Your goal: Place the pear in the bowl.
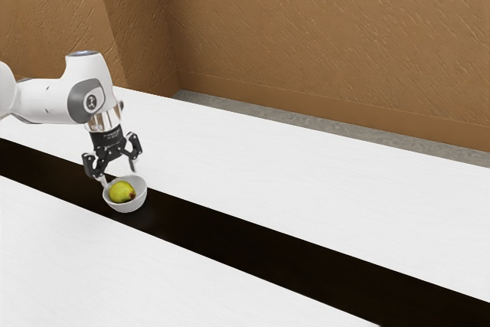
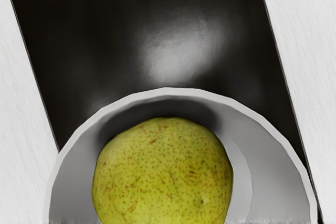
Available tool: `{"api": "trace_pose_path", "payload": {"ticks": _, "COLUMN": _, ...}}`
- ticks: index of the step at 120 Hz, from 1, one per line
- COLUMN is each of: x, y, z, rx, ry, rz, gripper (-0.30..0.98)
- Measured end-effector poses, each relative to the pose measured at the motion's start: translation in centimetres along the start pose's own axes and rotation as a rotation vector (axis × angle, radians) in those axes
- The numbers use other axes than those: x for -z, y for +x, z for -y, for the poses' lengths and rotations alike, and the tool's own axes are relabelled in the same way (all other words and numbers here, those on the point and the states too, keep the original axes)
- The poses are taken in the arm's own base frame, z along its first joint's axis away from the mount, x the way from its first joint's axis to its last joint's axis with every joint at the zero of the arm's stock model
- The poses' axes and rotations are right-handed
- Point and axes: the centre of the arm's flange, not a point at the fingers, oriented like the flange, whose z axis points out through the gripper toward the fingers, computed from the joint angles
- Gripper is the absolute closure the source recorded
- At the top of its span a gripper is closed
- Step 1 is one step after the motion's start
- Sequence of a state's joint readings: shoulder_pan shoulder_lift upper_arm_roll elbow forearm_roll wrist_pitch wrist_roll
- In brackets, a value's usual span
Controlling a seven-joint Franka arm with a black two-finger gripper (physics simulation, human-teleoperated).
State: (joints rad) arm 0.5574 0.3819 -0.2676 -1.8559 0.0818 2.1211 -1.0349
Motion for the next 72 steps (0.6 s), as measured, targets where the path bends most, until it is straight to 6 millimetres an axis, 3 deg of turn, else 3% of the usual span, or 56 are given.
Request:
{"api": "trace_pose_path", "payload": {"ticks": 12, "x": 0.7, "y": -1.5, "z": -0.2, "rx": -0.034, "ry": 0.0, "rz": -0.001, "gripper": 0.04}}
{"api": "trace_pose_path", "payload": {"ticks": 28, "x": 5.7, "y": -5.7, "z": -1.5, "rx": -0.216, "ry": -0.03, "rz": -0.038, "gripper": 0.02}}
{"api": "trace_pose_path", "payload": {"ticks": 42, "x": 15.0, "y": -13.1, "z": -3.7, "rx": -0.45, "ry": -0.082, "rz": -0.12, "gripper": 0.01}}
{"api": "trace_pose_path", "payload": {"ticks": 52, "x": 21.9, "y": -18.9, "z": -4.1, "rx": -0.611, "ry": -0.105, "rz": -0.199, "gripper": 0.01}}
{"api": "trace_pose_path", "payload": {"ticks": 59, "x": 26.3, "y": -22.9, "z": -3.0, "rx": -0.708, "ry": -0.115, "rz": -0.245, "gripper": 0.01}}
{"api": "trace_pose_path", "payload": {"ticks": 65, "x": 28.3, "y": -26.5, "z": -2.1, "rx": -0.8, "ry": -0.115, "rz": -0.248, "gripper": 0.0}}
{"api": "trace_pose_path", "payload": {"ticks": 72, "x": 29.0, "y": -30.3, "z": -1.5, "rx": -0.91, "ry": -0.098, "rz": -0.232, "gripper": 0.0}}
